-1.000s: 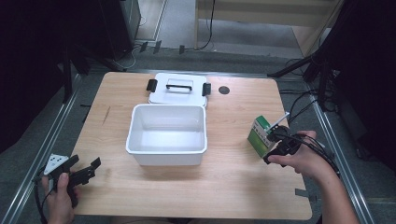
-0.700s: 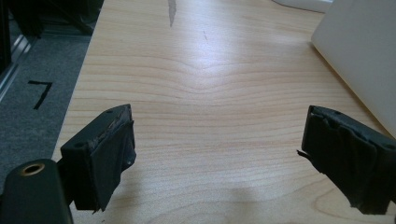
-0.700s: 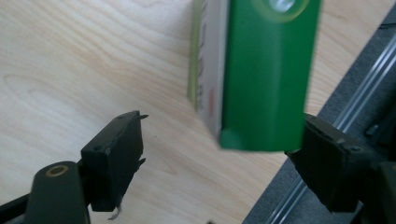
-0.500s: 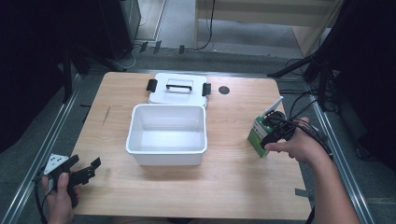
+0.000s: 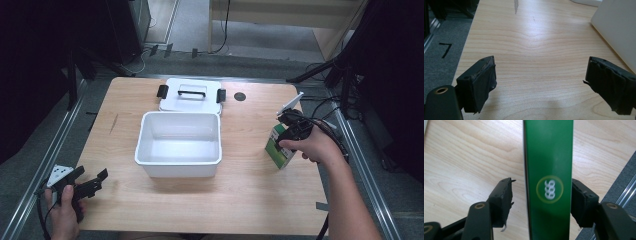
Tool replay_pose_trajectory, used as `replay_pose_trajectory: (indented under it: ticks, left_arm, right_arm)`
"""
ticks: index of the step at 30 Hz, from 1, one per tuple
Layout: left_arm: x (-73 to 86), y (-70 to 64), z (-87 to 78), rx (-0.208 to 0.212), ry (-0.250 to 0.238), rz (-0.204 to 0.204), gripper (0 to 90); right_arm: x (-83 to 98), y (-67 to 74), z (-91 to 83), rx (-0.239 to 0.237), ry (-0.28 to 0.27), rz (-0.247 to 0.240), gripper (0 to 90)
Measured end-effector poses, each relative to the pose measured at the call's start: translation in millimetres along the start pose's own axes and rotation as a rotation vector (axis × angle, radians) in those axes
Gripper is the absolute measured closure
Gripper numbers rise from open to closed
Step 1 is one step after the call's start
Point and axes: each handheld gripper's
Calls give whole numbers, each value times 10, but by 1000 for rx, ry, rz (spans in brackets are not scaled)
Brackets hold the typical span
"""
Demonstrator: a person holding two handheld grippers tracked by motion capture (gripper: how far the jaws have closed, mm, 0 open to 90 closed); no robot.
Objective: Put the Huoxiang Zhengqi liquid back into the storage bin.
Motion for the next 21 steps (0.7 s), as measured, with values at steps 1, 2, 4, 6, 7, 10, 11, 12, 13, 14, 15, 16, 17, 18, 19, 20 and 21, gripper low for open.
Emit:
replay_pose_trajectory:
  ticks: [1, 2, 4, 6, 7, 10, 11, 12, 13, 14, 15, 16, 17, 18, 19, 20, 21]
  left_arm:
    - [0, 0, 0, 0, 0, 0, 105]
    - [0, 0, 0, 0, 0, 0, 105]
    - [0, 1, 0, 2, 0, -1, 105]
    - [0, 2, 0, 3, 0, -2, 105]
    - [0, 3, -1, 3, 0, -1, 105]
    - [0, 3, 0, 3, 1, -1, 105]
    - [0, 3, 0, 3, 1, -1, 105]
    - [0, 2, 0, 2, 0, -1, 105]
    - [0, 3, -2, 5, -2, 1, 106]
    - [0, 3, -2, 5, -2, 1, 109]
    - [-1, 0, -3, 1, -2, 2, 120]
    - [-1, -1, -3, -1, -3, 2, 128]
    - [-1, -1, -3, -1, -3, 2, 129]
    - [-1, -1, -3, -1, -3, 2, 129]
    - [-1, 0, -4, 0, -3, 2, 129]
    - [-1, 0, -4, 0, -2, 1, 130]
    - [-1, 0, -4, 0, -2, 1, 130]
  right_arm:
    - [0, 0, 0, 0, 0, 0, 421]
    - [-14, 3, 6, 1, 1, 6, 424]
    - [-40, -3, 21, -1, 2, 11, 444]
    - [-67, -9, 48, 10, 5, 26, 463]
    - [-74, -14, 55, 12, 4, 24, 474]
    - [-89, -14, 70, 23, -2, 28, 518]
    - [-95, -16, 72, 18, 6, 32, 538]
    - [-98, -12, 75, 9, 12, 42, 543]
    - [-102, -11, 84, 2, 17, 45, 550]
    - [-106, -5, 91, -3, 23, 53, 559]
    - [-110, -2, 97, 1, 25, 49, 579]
    - [-114, 1, 102, 1, 26, 47, 586]
    - [-114, 1, 102, 1, 26, 47, 586]
    - [-117, 4, 103, 5, 23, 42, 603]
    - [-116, 6, 94, 16, 17, 35, 629]
    - [-114, 4, 93, 15, 17, 32, 633]
    - [-114, 4, 93, 15, 17, 32, 633]
Point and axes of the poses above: each handheld gripper's, and its own axes: z roughly forward along the jaws, x roughly out of its underside, y roughly to its left, and after that the axes turned 9 degrees about z, right-handed
